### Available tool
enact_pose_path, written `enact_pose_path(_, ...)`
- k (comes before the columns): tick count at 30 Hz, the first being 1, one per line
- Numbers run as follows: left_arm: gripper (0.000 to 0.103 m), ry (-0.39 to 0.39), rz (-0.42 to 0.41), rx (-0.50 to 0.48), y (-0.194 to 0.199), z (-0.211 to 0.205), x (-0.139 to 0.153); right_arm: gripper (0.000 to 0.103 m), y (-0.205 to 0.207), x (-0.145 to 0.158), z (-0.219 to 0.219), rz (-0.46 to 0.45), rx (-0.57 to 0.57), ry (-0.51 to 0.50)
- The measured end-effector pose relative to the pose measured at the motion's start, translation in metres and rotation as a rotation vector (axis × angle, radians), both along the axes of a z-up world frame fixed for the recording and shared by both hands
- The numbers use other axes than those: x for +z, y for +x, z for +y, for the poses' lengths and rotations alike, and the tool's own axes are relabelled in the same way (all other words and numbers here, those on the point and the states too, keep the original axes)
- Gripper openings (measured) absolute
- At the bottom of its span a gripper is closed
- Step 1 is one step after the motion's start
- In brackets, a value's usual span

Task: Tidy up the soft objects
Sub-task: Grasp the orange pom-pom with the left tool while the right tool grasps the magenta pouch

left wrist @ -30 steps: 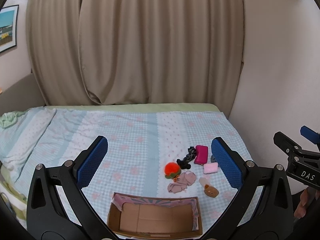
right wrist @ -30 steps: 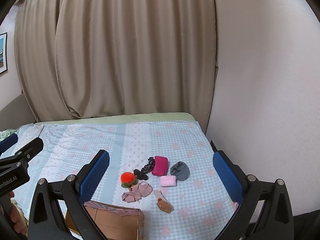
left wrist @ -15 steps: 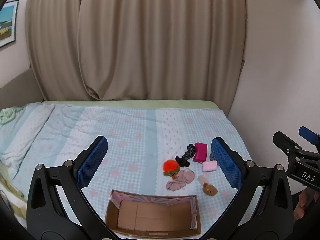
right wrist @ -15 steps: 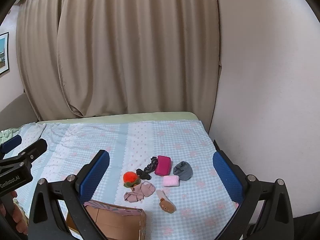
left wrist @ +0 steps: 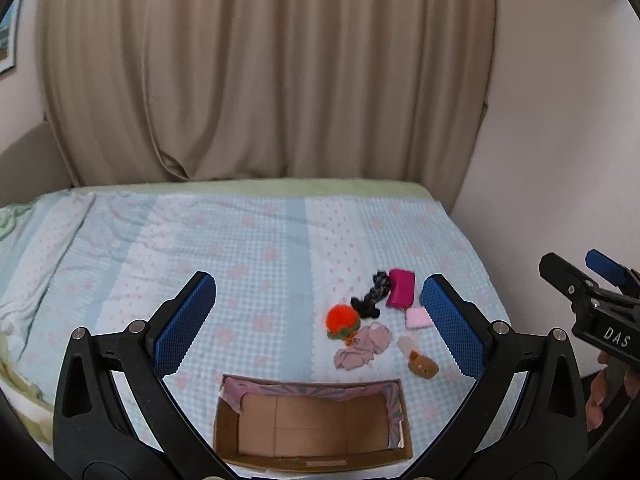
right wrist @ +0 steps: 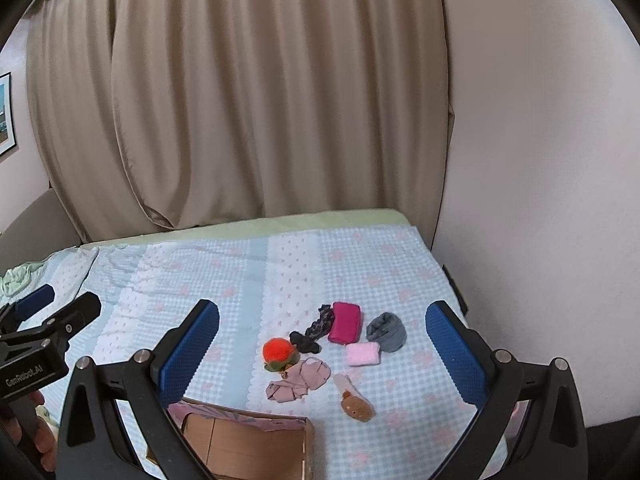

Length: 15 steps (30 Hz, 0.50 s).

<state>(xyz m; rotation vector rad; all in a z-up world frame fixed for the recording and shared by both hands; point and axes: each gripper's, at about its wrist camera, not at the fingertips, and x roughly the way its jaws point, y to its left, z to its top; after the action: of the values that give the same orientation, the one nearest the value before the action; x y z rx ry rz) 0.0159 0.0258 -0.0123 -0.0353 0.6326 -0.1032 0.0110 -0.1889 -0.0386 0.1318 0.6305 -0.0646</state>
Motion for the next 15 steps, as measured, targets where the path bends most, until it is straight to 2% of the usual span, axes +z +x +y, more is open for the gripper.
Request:
enact_pose_path(4,0.102,-0.01,0.067,-0.052,0.027,0.006,-0.02,0.103,0.023,-0.02,0.0,0.04,-0.01,0.019)
enact_pose_path(7,0.102,-0.018,0.115,-0.097,0.053,0.006,-0.046,0.103,0.044,-0.042,-0.003,0.053,0.0,0.035)
enact_pose_path(11,0.102,-0.008,0.202,-0.137,0.093,-0.003,-0.095,0.103,0.079,-0.078,-0.011,0.079,0.033,0.065)
enact_pose_path(15,0.102,-0.03,0.292,-0.165,0.136,-0.015,-0.149,0.103,0.12,-0.12,-0.018,0.111,0.062,0.08)
